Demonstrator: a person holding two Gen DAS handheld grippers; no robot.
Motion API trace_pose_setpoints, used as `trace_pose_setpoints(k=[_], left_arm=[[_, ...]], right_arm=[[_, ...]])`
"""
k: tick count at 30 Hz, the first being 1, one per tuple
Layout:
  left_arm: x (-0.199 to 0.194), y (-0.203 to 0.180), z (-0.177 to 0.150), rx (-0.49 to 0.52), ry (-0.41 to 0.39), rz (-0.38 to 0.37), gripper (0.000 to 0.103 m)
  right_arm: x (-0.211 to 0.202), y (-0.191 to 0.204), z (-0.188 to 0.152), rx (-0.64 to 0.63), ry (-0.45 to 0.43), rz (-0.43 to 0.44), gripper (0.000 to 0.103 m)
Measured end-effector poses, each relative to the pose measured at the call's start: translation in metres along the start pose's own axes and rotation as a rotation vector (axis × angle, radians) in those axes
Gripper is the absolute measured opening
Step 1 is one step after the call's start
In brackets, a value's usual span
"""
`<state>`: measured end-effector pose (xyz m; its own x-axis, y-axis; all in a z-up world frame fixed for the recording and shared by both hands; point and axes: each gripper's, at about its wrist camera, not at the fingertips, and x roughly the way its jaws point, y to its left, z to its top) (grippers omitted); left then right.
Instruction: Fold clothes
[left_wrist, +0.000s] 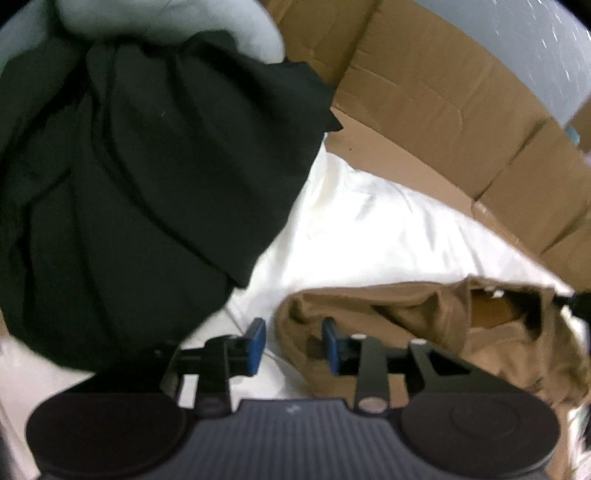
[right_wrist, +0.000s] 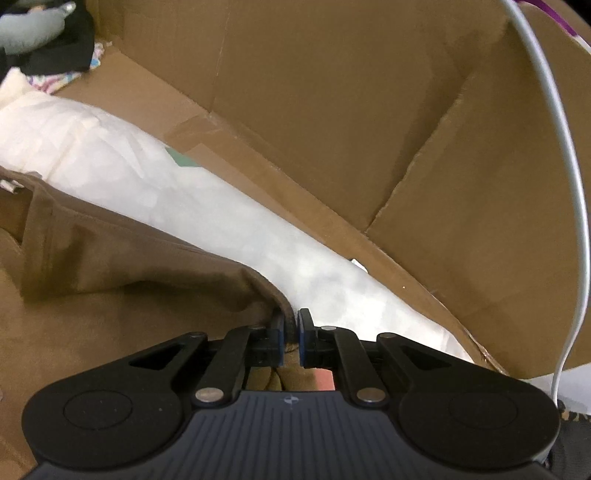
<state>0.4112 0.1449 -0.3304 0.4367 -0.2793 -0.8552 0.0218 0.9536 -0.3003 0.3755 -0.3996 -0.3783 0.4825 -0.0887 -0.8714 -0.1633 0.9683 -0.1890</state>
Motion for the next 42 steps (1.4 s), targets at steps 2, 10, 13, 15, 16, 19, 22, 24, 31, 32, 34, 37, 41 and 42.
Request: trace_pose_setpoints(k=[2, 10, 13, 15, 16, 19, 22, 24, 31, 32, 34, 37, 41, 42], left_arm=[[-0.001, 0.007, -0.006, -0.077, -0.007, -0.042, 0.037], [-0.005, 0.011, -0.023, -0.099, -0.025, -0.043, 0.01], [-0.015, 0.011, -0.023, -0.032, -0.03, 0.034, 0.007], [-0.024, 0.022, -0.022, -0.037, -0.035, 0.062, 0.006], [-0.028, 0.027, -0.021, -0.039, -0.036, 0.073, 0.006], [-0.037, 0.038, -0.023, -0.003, -0.026, 0.103, 0.006], [-0.046, 0.046, -0.026, 0.032, -0.017, 0.123, 0.006], [-0.051, 0.05, -0.026, 0.051, -0.013, 0.135, 0.006], [-0.05, 0.041, -0.031, 0.123, 0.022, 0.199, 0.015], [-0.051, 0.034, -0.032, 0.155, 0.015, 0.218, 0.015], [-0.058, 0.026, -0.034, 0.189, -0.003, 0.216, 0.018], [-0.071, 0.017, -0.038, 0.249, -0.02, 0.205, 0.027], [-0.088, 0.008, -0.044, 0.335, -0.048, 0.18, 0.028], [-0.091, 0.007, -0.044, 0.349, -0.054, 0.17, 0.028]], right_arm=[[-0.002, -0.004, -0.004, 0.003, -0.006, 0.016, 0.019], [0.001, -0.013, -0.017, 0.043, 0.01, 0.052, 0.009], [0.0, -0.009, -0.015, 0.02, 0.004, 0.038, 0.006], [-0.002, -0.007, -0.013, 0.011, -0.001, 0.029, 0.006], [-0.003, -0.008, -0.012, 0.017, -0.005, 0.029, 0.006], [-0.006, -0.011, -0.006, 0.023, -0.019, 0.035, 0.006], [-0.008, -0.009, 0.0, 0.008, -0.028, 0.047, 0.005], [-0.008, -0.006, 0.005, -0.011, -0.033, 0.053, 0.005], [0.003, 0.007, 0.023, -0.046, -0.013, 0.02, 0.007], [0.004, 0.01, 0.024, -0.056, -0.009, 0.012, 0.007], [-0.001, 0.015, 0.025, -0.07, -0.031, 0.019, 0.013], [-0.013, 0.019, 0.024, -0.093, -0.069, 0.053, 0.04], [-0.025, 0.026, 0.026, -0.146, -0.113, 0.089, 0.041], [-0.028, 0.028, 0.027, -0.156, -0.122, 0.097, 0.041]])
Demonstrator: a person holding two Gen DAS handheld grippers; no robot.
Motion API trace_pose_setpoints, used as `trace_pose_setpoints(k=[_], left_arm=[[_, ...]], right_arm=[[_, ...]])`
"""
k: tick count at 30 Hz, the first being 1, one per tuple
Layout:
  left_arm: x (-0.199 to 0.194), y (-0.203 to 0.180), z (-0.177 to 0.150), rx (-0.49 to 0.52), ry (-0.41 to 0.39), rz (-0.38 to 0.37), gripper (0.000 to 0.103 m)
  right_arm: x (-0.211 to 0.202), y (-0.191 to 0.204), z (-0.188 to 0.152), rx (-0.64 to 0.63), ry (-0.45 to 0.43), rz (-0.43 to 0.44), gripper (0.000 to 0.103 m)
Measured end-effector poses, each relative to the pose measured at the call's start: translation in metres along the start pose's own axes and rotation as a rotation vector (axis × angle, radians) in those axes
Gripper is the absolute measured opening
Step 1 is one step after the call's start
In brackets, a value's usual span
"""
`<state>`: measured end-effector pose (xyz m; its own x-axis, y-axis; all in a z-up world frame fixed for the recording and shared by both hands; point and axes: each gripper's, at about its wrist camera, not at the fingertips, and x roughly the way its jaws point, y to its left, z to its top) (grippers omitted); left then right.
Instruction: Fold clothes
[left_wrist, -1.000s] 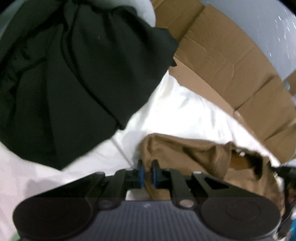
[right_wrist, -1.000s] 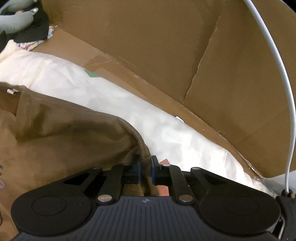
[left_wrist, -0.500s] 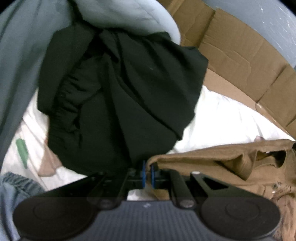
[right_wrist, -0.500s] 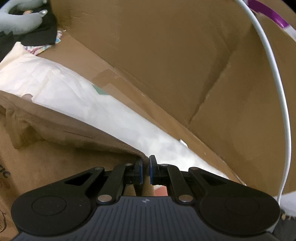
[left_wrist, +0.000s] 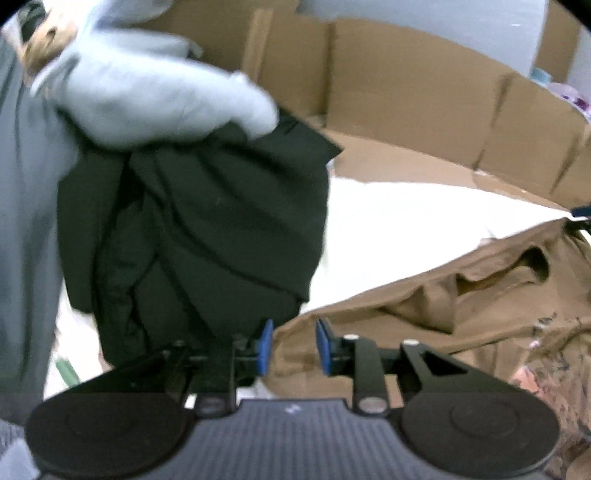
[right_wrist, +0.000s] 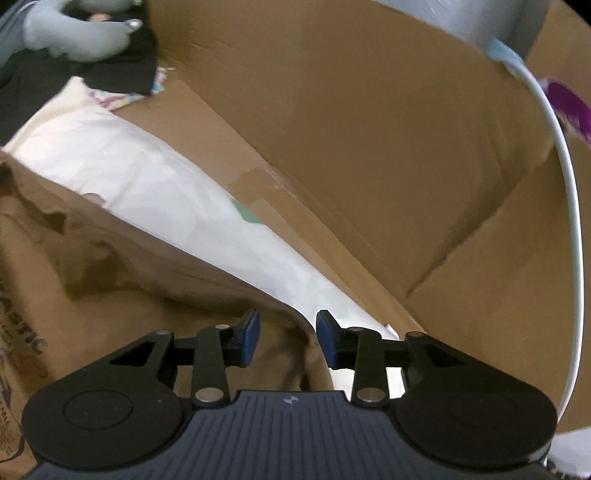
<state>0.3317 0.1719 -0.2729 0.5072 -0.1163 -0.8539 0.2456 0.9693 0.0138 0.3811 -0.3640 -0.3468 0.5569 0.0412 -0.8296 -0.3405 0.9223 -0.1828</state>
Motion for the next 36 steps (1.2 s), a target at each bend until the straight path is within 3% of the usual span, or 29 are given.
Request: trace_pose_setpoints(k=[3, 7, 13, 24, 27, 29, 31, 33, 35, 36], left_arm=[[-0.007, -0.003, 0.002, 0.042, -0.024, -0.027, 0.028], [0.031, -0.044, 0.035, 0.108, -0.012, -0.059, 0.028], [0.053, -0.066, 0.034, 0.165, 0.034, -0.07, 0.03], [0.076, -0.094, 0.038, 0.329, 0.036, -0.105, 0.033], [0.084, -0.1, 0.037, 0.4, 0.045, -0.11, 0.036], [0.092, -0.103, 0.037, 0.428, 0.05, -0.096, 0.05], [0.098, -0.102, 0.037, 0.43, 0.052, -0.089, 0.054], [0.102, -0.101, 0.037, 0.425, 0.055, -0.101, 0.052], [0.105, -0.1, 0.037, 0.423, 0.056, -0.118, 0.039], [0.105, -0.1, 0.037, 0.427, 0.05, -0.122, 0.032]], right_arm=[[-0.006, 0.005, 0.007, -0.017, -0.028, 0.027, 0.041], [-0.007, 0.017, 0.014, -0.051, -0.044, 0.074, 0.041], [0.004, 0.047, 0.02, -0.148, -0.032, 0.111, 0.041], [0.02, 0.094, 0.03, -0.285, -0.027, 0.152, 0.041], [0.025, 0.105, 0.033, -0.325, -0.007, 0.156, 0.041], [0.031, 0.11, 0.034, -0.347, 0.014, 0.152, 0.041], [0.035, 0.113, 0.034, -0.366, 0.026, 0.147, 0.041], [0.039, 0.114, 0.034, -0.372, 0.032, 0.149, 0.04], [0.042, 0.114, 0.035, -0.371, 0.039, 0.156, 0.038], [0.043, 0.114, 0.036, -0.367, 0.043, 0.16, 0.025]])
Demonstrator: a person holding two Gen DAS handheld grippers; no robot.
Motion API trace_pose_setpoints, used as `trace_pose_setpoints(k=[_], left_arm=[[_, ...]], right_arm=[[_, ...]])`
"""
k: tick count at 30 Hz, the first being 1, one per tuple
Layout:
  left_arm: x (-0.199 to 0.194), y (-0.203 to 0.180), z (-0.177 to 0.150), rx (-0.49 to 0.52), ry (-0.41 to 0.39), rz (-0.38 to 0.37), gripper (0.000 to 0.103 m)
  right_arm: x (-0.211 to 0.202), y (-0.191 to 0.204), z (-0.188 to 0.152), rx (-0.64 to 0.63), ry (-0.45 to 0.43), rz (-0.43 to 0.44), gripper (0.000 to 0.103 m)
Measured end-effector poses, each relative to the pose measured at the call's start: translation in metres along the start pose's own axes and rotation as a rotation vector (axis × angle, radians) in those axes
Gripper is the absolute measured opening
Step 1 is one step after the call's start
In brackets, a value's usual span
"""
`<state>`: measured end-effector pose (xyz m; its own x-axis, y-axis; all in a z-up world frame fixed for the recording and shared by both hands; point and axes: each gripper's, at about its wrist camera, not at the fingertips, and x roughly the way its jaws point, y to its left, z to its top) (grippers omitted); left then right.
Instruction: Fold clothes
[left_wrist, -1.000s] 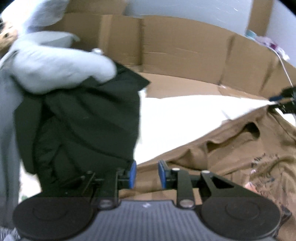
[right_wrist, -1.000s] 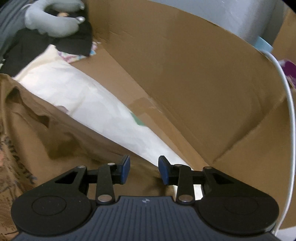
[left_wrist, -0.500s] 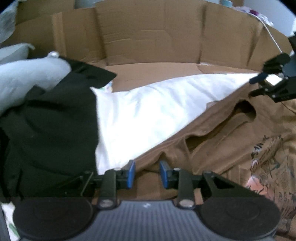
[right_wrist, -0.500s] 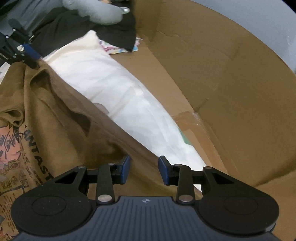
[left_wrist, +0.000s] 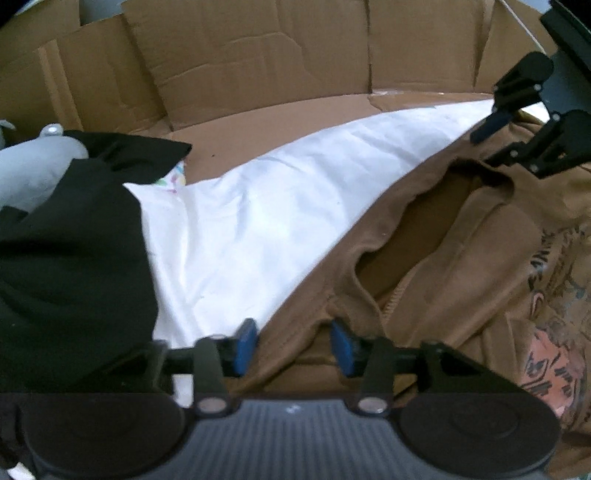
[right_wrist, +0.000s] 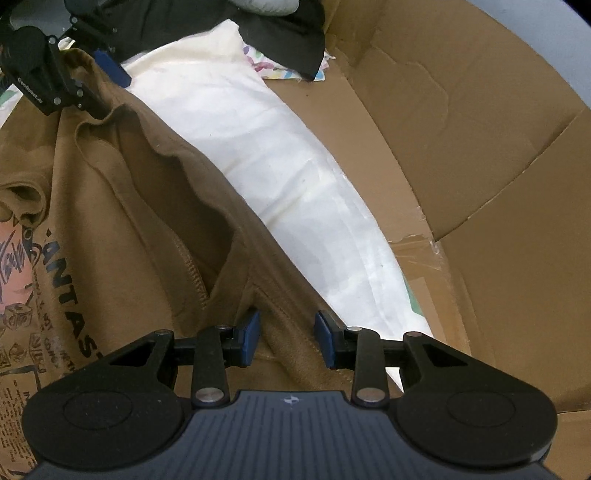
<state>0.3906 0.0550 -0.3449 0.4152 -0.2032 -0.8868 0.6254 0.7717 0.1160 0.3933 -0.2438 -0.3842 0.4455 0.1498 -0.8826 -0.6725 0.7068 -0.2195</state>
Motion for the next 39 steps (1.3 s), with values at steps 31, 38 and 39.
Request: trace_pose_setpoints(k=[31, 38, 39], left_arm=[[-0.024, 0.035, -0.011, -0.273, -0.167, -0.066, 0.009], [0.007, 0.019, -0.018, -0.23, -0.096, -0.055, 0.01], [0.009, 0.02, -0.016, -0.238, -0.101, -0.053, 0.01]], right_arm=[[-0.019, -0.059, 0.01, 0.37, -0.154, -0.05, 0.011], [0.003, -0.027, 0.003, 0.272, -0.071, 0.005, 0.06], [0.008, -0.025, 0.003, 0.278, -0.059, 0.011, 0.06]])
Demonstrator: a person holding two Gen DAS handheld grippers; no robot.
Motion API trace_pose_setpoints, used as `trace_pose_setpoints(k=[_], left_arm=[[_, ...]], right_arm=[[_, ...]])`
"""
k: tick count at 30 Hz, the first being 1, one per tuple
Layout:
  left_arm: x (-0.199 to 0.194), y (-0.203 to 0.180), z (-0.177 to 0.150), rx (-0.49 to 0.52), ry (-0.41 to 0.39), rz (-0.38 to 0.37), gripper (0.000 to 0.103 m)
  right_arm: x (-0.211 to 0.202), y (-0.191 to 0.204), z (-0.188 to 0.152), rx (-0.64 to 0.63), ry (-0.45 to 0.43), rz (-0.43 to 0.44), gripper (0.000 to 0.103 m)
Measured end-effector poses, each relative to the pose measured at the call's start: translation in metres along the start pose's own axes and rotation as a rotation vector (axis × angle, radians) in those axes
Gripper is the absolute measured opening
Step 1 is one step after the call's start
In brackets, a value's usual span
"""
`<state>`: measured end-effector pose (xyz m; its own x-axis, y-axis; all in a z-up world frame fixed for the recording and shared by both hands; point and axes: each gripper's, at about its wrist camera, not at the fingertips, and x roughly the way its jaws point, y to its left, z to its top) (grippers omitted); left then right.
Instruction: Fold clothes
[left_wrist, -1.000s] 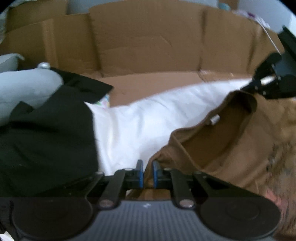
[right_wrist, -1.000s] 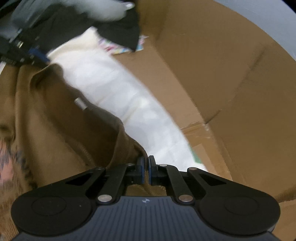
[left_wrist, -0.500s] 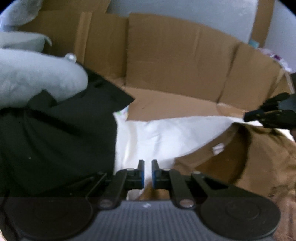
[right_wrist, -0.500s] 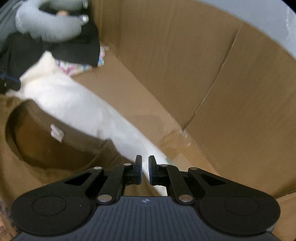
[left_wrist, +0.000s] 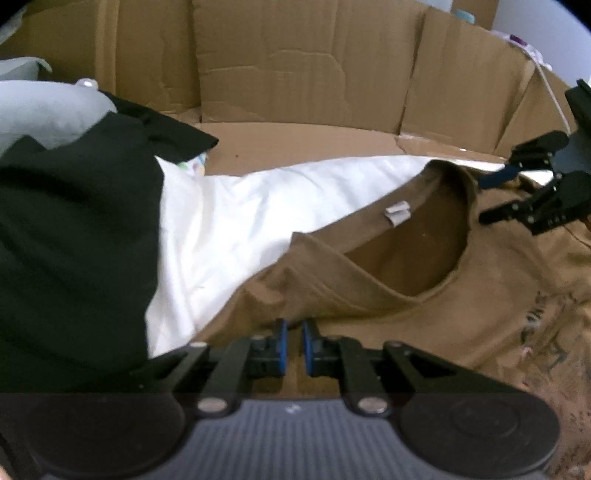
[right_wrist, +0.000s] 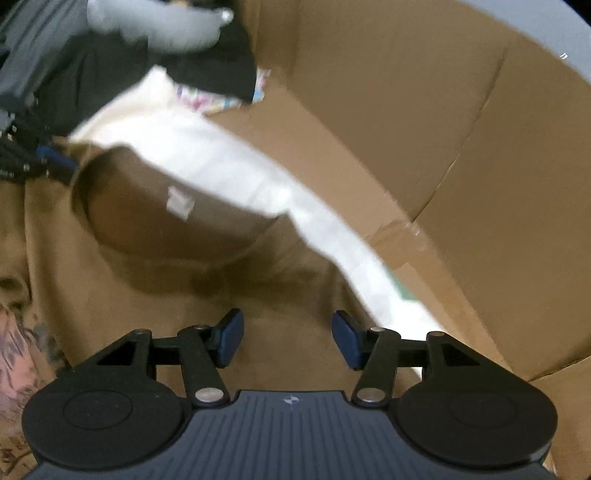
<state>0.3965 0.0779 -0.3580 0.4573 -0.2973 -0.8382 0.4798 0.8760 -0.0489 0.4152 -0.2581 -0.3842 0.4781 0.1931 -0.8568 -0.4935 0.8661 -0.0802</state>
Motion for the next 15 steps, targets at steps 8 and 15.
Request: trace_pose_setpoints(k=[8, 15], left_arm=[[0.02, -0.004, 0.021, -0.028, -0.03, 0.017, 0.02], [0.027, -0.009, 0.028, -0.06, -0.035, 0.005, 0.028]], right_arm=[[0.016, 0.005, 0.014, 0.031, -0.02, -0.005, 0.072], [0.015, 0.003, 0.029, 0.091, -0.091, 0.002, 0.068]])
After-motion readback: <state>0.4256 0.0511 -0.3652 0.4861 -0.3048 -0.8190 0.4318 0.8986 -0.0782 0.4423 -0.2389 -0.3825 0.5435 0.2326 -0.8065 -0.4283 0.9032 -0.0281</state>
